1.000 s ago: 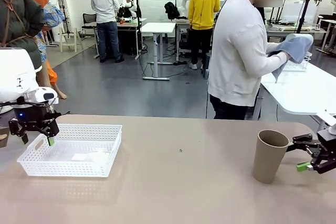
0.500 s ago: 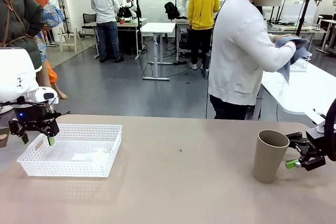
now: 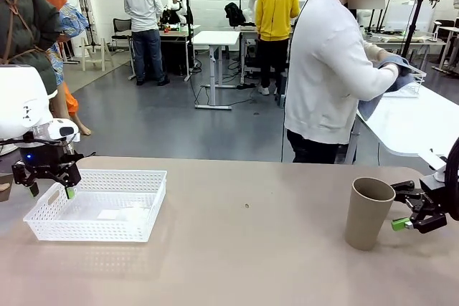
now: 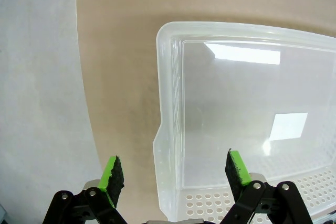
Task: Clean and organize the cups into the basket.
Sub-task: Pick up the Organizing basket and move it to the center of the table, then pick up the Reusable plastic cup from the right side of the table and place it inside the Organizing basket.
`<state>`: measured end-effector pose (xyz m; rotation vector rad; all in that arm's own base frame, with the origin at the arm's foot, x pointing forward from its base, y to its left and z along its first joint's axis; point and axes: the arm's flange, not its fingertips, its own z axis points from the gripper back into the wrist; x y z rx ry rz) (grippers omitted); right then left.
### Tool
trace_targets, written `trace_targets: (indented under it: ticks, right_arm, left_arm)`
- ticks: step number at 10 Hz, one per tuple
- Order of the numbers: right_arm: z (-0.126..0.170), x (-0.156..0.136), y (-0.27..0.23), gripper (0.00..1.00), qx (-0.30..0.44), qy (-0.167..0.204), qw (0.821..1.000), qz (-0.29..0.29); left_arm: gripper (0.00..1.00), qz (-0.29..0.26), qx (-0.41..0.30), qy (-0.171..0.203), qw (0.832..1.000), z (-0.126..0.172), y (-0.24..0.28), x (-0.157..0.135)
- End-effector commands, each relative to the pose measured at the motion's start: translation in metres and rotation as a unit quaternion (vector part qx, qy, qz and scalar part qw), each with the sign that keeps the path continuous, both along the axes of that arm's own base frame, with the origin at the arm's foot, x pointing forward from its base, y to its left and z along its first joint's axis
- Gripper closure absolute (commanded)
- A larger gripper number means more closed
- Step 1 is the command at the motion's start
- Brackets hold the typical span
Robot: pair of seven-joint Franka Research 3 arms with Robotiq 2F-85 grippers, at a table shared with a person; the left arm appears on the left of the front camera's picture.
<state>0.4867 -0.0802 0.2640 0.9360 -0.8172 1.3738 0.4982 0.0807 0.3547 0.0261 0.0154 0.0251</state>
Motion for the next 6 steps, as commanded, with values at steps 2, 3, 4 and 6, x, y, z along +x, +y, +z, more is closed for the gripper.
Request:
trace_targets:
  ticks: [2,3,4,6]
  right_arm:
    - [-0.002,0.001,0.013,0.0,-0.001,-0.02,1.0,0.021]
    - [-0.005,0.003,0.017,0.0,-0.005,-0.022,0.999,0.032]
    - [-0.007,0.005,0.022,0.0,-0.005,-0.017,0.999,0.043]
    - [-0.01,0.007,0.029,0.0,-0.001,-0.011,0.998,0.061]
  left_arm:
    - [0.0,0.012,0.004,0.003,1.0,0.0,0.003,0.011]
    - [0.0,-0.002,-0.003,0.005,1.0,0.0,0.002,0.01]
    - [0.0,0.002,-0.004,0.005,1.0,-0.002,0.003,0.011]
    - [0.0,0.013,0.0,0.005,1.0,-0.003,0.004,0.015]
